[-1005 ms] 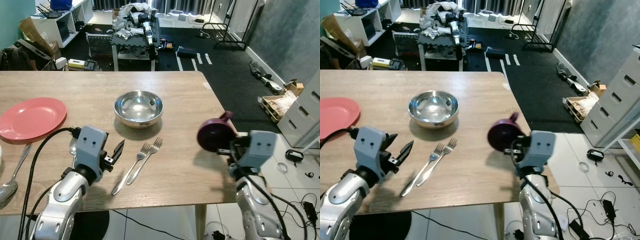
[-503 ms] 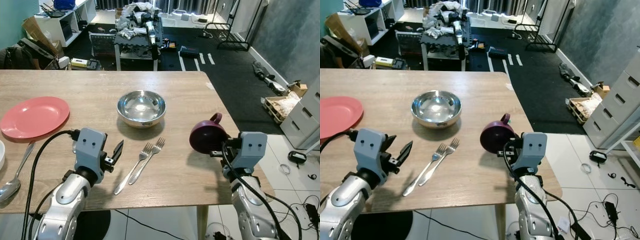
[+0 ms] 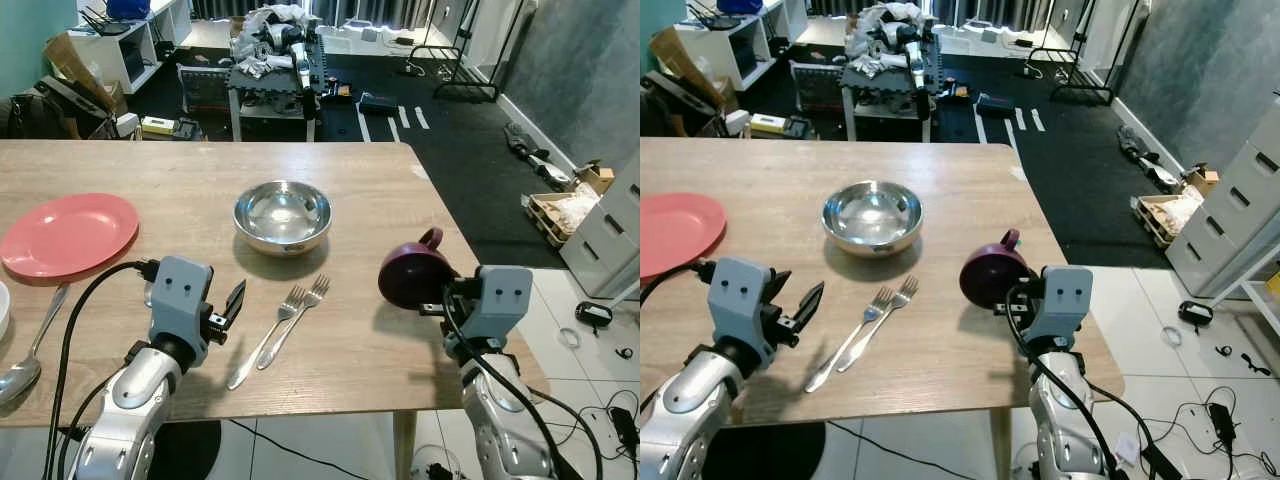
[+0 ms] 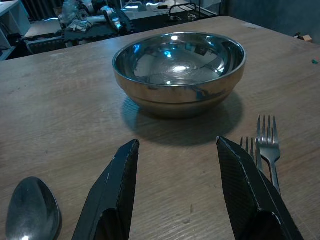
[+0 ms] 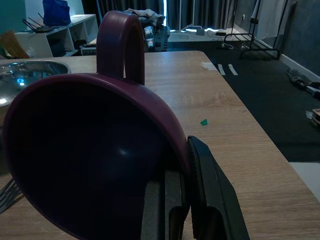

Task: Setting the table

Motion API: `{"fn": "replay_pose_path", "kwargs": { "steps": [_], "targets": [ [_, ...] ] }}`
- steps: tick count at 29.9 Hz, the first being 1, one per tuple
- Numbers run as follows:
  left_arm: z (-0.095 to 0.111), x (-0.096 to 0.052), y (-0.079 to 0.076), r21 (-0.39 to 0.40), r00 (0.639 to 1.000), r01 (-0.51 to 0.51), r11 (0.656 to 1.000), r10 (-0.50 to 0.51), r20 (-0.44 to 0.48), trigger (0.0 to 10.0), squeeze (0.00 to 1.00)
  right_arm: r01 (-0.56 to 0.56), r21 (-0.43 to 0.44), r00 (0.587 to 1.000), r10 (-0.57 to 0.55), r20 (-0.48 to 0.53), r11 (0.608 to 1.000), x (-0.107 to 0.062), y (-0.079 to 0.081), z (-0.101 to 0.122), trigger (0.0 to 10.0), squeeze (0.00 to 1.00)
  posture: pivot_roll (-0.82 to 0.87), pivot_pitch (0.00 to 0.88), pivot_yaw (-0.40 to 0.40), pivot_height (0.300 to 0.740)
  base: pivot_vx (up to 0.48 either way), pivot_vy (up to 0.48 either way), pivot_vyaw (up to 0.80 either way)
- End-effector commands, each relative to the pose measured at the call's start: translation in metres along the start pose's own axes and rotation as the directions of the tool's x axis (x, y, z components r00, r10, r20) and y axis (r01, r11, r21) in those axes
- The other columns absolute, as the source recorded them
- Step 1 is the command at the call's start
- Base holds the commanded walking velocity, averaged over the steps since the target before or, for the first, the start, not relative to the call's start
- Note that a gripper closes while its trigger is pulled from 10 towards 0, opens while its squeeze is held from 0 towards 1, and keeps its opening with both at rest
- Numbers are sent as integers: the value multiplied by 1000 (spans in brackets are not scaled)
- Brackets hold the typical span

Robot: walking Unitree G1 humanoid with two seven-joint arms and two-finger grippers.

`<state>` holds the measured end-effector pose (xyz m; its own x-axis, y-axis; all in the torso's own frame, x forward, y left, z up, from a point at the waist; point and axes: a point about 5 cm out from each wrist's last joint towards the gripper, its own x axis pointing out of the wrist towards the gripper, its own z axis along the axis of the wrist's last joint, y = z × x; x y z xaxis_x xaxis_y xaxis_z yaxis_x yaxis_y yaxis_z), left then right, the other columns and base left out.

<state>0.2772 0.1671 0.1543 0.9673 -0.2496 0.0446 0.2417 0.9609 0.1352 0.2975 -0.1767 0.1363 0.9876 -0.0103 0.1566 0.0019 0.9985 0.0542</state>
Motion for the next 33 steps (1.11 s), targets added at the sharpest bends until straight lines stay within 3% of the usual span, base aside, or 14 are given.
{"fn": "replay_pose_path", "kwargs": {
  "steps": [1, 19, 33],
  "targets": [
    [-4, 0, 2, 1, 1000, -11, 1000, 11, -19, 10000, 0, 7, 10, 1000, -7, -1, 1000, -2, 0, -3, 10000, 0, 8, 0, 41, 740, 0, 0, 0],
    [-3, 1, 2, 4, 1000, -14, 1000, 14, -16, 10000, 0, 8, 9, 1000, -8, -6, 1000, -1, 0, -4, 10000, 0, 8, 0, 43, 740, 0, 0, 0],
    [-3, 2, 2, 3, 1000, -12, 1000, 12, -17, 10000, 0, 18, 31, 1000, -18, -16, 999, -2, -2, -5, 10000, 0, 5, 2, 46, 740, 0, 0, -800]
  ]
}}
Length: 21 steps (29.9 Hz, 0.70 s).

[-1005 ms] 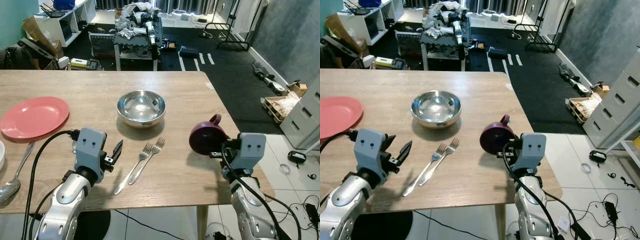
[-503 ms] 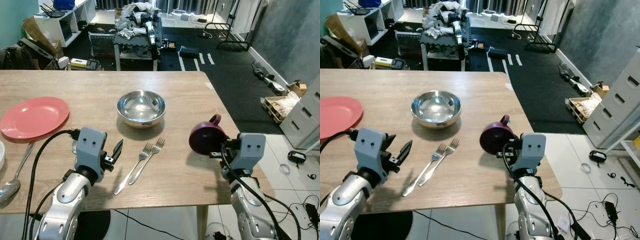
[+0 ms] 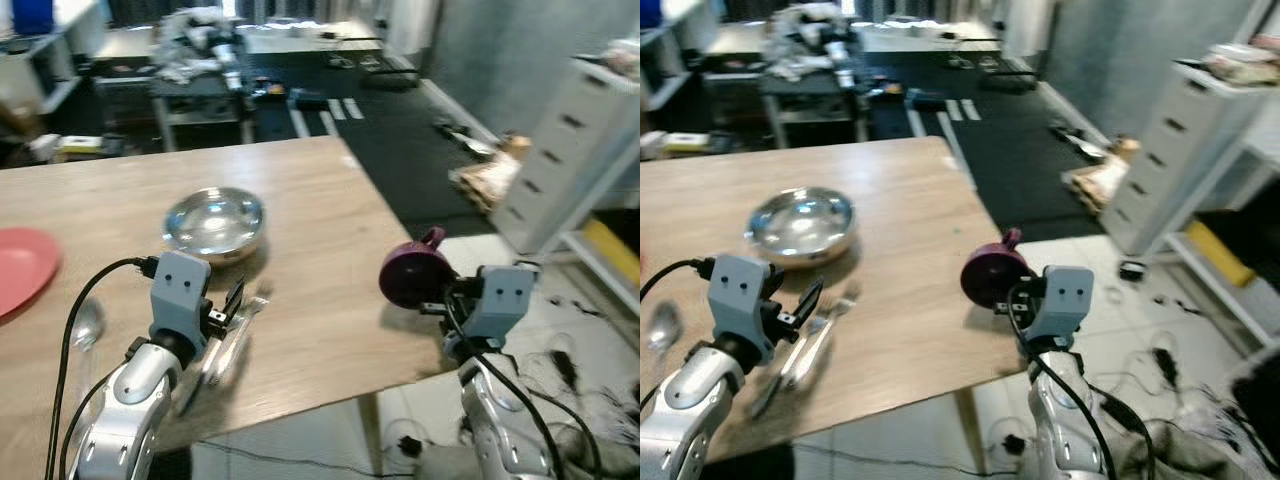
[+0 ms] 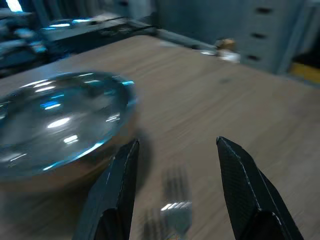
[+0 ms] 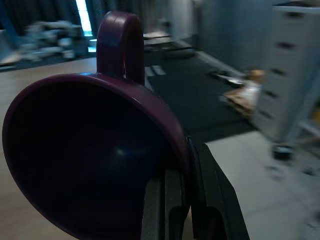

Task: Setting the table

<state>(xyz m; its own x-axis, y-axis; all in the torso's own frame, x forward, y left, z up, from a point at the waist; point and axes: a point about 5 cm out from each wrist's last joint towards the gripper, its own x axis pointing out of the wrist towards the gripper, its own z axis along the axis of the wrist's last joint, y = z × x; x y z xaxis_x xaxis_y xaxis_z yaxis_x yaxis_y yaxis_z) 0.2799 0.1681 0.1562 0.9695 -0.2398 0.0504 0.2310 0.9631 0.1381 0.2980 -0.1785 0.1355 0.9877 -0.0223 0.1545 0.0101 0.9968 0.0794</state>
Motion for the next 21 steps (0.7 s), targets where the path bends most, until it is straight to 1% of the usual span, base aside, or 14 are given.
{"fn": "replay_pose_path", "kwargs": {
  "steps": [1, 21],
  "targets": [
    [-5, -1, 0, 0, 1000, -2, 1000, 2, -21, 10000, 0, 7, 8, 1000, -7, -14, 1000, -2, 0, -4, 10000, 0, 5, 2, 46, 740, 0, 0, -800],
    [-4, 2, 0, -2, 1000, 4, 1000, -4, -21, 10000, 0, 11, 11, 1000, -10, -13, 1000, -2, 0, -4, 10000, 0, -2, 6, 53, 740, 0, 0, -800]
  ]
}}
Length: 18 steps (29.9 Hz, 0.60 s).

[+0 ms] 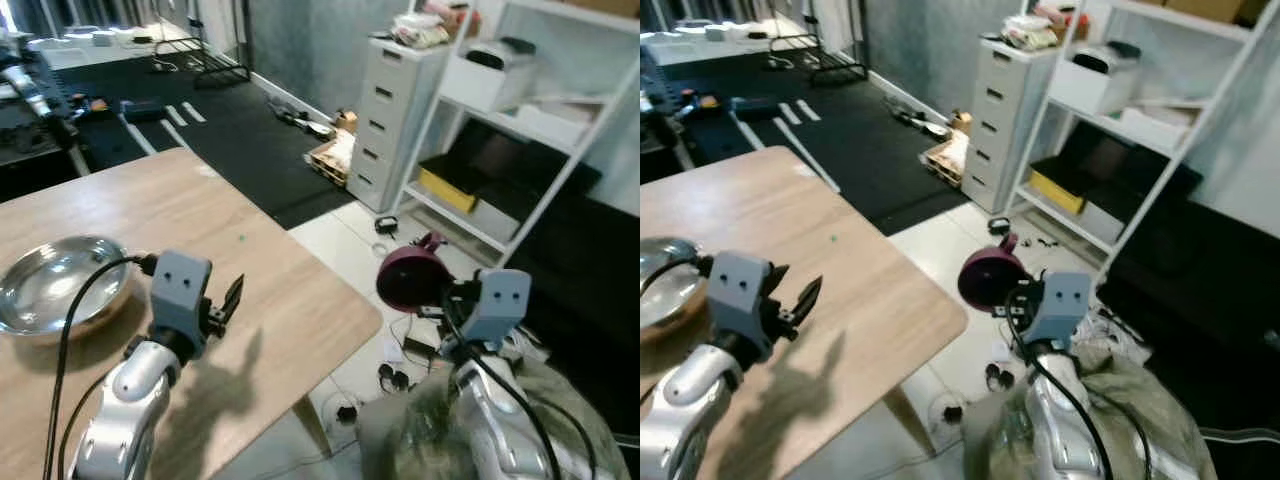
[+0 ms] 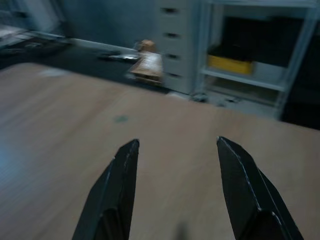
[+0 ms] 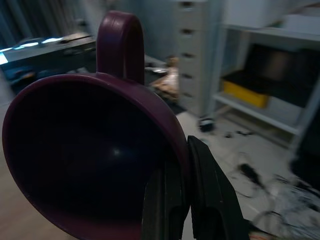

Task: Setting the table

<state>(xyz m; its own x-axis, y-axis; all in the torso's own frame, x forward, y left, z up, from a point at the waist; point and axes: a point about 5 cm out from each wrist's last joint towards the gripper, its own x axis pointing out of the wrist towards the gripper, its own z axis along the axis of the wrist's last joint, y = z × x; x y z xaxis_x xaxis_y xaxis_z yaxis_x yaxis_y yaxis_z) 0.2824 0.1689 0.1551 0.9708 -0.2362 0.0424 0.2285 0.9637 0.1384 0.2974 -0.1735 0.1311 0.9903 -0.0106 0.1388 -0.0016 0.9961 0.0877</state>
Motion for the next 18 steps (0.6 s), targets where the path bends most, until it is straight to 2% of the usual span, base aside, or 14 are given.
{"fn": "replay_pose_path", "kwargs": {
  "steps": [1, 18],
  "targets": [
    [-3, 0, -1, -2, 1000, 7, 1000, -7, -12, 10000, 0, 21, 2, 1000, -21, 5, 1000, -1, -5, 0, 10000, 0, -2, 7, 53, 740, 0, 0, -800],
    [0, 5, 1, 9, 1000, 26, 1000, -26, -10, 10000, 0, 30, 6, 1000, -30, 9, 1000, -3, -2, -1, 10000, 0, -8, 2, 79, 740, 0, 0, -800]
  ]
}}
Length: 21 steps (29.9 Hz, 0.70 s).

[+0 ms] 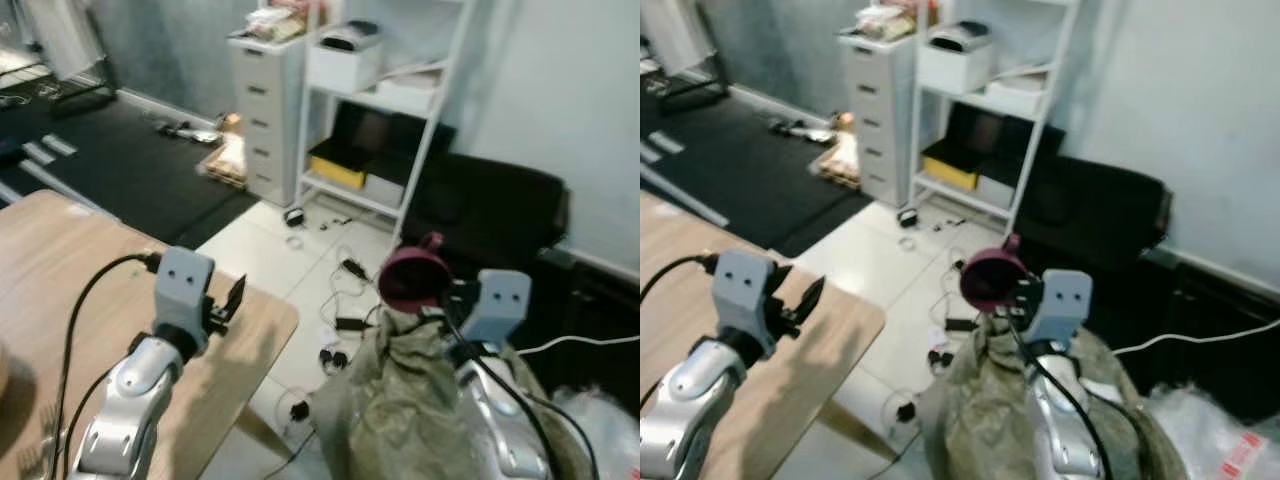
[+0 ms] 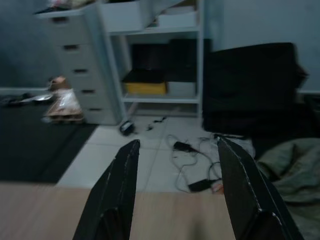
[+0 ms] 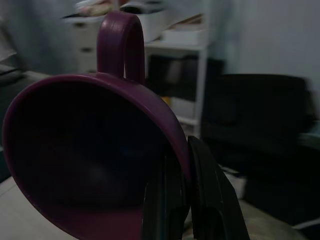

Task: Setting the table

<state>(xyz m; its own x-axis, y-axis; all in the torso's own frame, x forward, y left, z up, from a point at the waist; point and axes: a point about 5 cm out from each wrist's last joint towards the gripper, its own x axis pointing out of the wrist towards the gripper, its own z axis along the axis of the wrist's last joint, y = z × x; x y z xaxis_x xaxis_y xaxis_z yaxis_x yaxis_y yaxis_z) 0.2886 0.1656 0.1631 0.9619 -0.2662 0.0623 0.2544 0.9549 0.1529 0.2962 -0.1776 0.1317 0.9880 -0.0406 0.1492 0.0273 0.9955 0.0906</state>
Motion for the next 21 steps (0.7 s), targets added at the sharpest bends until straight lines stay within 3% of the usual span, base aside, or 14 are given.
{"fn": "replay_pose_path", "kwargs": {
  "steps": [1, 21],
  "targets": [
    [-8, -2, 1, -5, 999, 0, 1000, 0, -34, 10000, 0, 2, 7, 1000, -2, -4, 1000, -2, 1, -2, 10000, 0, -9, 0, 79, 740, 0, 0, -800],
    [-9, -1, -2, -14, 1000, 5, 1000, -6, -29, 10000, 0, -7, -6, 1000, 7, -3, 1000, 0, -1, -1, 10000, 0, -15, 0, 68, 740, 0, 0, -800]
  ]
}}
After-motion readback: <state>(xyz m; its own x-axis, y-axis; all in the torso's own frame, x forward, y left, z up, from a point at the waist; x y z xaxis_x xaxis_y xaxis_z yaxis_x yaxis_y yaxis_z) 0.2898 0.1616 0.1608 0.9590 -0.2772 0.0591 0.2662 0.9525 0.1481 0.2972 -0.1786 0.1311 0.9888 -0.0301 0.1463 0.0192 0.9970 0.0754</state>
